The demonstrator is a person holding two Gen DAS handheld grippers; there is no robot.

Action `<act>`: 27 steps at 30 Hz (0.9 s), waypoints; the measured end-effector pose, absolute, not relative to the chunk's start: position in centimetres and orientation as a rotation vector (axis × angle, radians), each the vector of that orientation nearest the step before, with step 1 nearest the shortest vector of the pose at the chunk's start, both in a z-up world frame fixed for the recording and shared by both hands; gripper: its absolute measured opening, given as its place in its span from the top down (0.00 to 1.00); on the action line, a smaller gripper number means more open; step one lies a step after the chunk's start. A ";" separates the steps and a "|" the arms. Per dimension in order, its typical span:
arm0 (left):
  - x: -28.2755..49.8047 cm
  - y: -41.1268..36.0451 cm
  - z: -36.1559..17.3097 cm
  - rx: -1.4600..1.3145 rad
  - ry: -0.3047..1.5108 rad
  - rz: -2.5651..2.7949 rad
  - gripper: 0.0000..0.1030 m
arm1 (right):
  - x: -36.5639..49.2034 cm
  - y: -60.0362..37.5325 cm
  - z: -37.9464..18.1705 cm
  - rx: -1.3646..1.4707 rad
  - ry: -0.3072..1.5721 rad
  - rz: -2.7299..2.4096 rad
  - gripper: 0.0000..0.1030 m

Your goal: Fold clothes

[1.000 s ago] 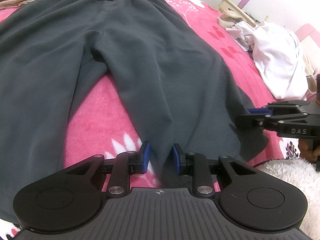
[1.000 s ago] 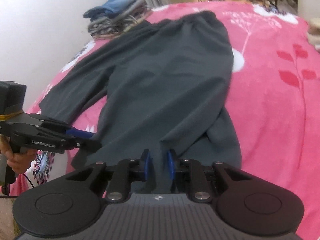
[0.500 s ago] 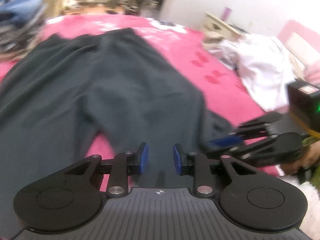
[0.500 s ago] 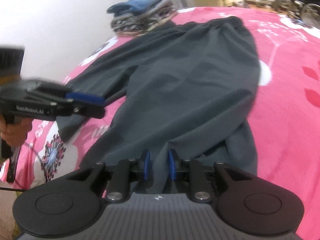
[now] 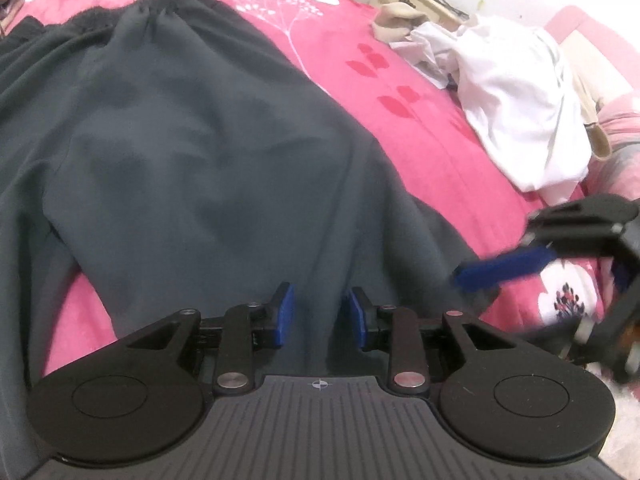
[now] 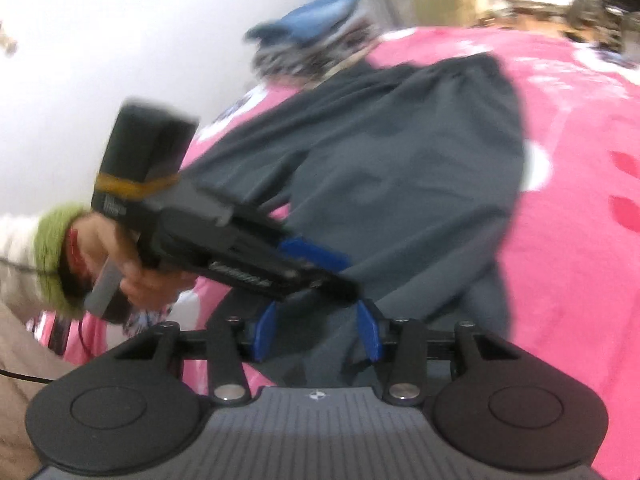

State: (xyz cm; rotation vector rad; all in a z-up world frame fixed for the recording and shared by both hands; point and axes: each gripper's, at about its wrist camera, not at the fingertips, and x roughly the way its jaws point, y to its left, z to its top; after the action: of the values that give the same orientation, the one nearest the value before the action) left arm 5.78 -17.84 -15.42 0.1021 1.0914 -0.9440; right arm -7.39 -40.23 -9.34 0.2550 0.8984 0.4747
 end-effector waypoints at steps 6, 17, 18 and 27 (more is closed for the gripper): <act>6.0 -17.5 -15.6 0.090 1.100 -0.942 0.71 | -8.9 -44.5 -9.4 0.343 0.871 0.289 0.54; 5.9 -16.7 -15.5 0.068 1.110 -0.919 0.71 | -8.3 -39.5 -12.7 -0.141 0.970 0.292 0.58; 5.8 -16.6 -15.5 0.067 1.111 -0.917 0.71 | -8.1 -38.7 -13.2 -0.183 0.978 0.309 0.58; 4.9 -12.7 -13.9 0.006 1.083 -0.862 0.71 | -7.8 -40.1 -13.9 0.023 0.957 0.184 0.98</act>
State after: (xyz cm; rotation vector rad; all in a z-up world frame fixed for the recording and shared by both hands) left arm 4.94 -12.68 -13.86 0.0061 1.0827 -0.8620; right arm -7.78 -40.12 -13.94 0.0232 0.9568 0.1838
